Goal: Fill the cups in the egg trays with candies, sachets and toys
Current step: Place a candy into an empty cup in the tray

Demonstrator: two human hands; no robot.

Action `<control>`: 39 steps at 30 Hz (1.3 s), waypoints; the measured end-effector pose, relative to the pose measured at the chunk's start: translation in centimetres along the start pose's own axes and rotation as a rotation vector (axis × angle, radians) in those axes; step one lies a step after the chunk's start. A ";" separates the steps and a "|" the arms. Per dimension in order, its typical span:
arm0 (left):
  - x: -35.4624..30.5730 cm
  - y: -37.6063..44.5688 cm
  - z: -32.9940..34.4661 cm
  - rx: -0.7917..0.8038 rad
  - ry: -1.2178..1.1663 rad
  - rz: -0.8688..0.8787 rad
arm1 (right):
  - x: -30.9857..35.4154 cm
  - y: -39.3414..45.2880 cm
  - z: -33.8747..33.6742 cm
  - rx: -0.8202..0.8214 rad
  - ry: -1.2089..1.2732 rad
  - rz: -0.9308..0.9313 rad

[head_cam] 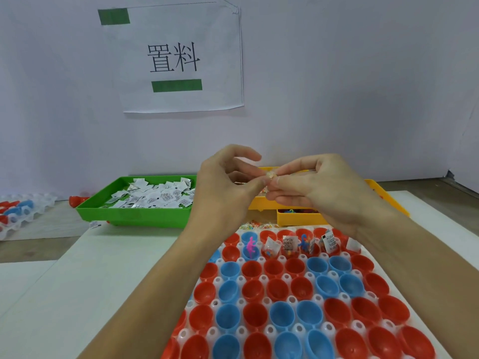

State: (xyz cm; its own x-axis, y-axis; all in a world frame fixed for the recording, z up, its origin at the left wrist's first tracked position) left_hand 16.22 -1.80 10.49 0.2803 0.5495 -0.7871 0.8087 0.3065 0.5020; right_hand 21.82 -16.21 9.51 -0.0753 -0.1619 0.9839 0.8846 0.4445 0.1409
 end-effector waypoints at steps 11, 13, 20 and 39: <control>1.3 0.1 0.5 0.080 -0.183 -0.123 | 0.0 0.0 -0.1 -0.019 -0.013 -0.027; 1.6 0.2 0.6 0.116 -0.140 -0.147 | 0.1 -0.1 0.0 -0.013 -0.013 -0.040; 1.1 0.2 0.5 0.192 0.048 -0.044 | 0.3 0.0 0.1 0.007 0.008 -0.062; 3.0 -0.3 1.4 0.661 0.387 -0.010 | -1.7 0.3 1.2 0.163 -0.640 -0.126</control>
State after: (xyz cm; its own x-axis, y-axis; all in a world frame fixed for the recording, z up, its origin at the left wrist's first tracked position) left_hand 17.51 -1.35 7.46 0.1691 0.8196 -0.5474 0.9855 -0.1494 0.0807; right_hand 21.62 -14.73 8.04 -0.4762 0.3108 0.8225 0.7741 0.5919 0.2245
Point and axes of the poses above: each hand's wrist, its own y-axis towards the middle knuckle, its own z-axis out of the palm, x = y × z, the point moved 6 cm from there along y, towards the middle knuckle, and after that the axes turned 11 degrees about y, right-handed, at the moved point
